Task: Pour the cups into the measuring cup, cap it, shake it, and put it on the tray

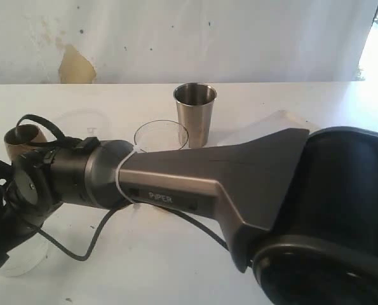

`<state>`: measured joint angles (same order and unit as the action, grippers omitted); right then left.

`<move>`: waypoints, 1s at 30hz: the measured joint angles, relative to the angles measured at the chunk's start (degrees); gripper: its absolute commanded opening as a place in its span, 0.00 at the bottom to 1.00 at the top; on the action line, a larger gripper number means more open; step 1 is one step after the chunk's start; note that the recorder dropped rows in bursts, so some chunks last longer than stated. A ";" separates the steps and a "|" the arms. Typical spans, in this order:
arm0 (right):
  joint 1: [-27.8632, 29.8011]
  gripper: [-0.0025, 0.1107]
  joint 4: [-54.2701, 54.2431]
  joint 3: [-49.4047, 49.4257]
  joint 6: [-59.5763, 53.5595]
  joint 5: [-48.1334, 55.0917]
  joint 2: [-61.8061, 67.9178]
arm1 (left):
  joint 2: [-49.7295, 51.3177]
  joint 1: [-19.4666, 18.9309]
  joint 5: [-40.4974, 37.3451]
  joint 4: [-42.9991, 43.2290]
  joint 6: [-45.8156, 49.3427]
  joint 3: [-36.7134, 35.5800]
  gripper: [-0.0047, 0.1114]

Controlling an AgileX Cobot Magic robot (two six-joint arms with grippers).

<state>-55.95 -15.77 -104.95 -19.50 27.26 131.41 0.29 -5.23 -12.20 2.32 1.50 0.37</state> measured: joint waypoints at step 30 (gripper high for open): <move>1.27 0.02 10.19 6.60 2.26 17.36 -9.85 | 0.00 0.00 0.00 0.00 0.10 0.00 0.05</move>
<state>-54.68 -5.58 -98.35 -17.23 44.61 121.56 0.29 -5.23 -12.20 2.32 1.60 0.37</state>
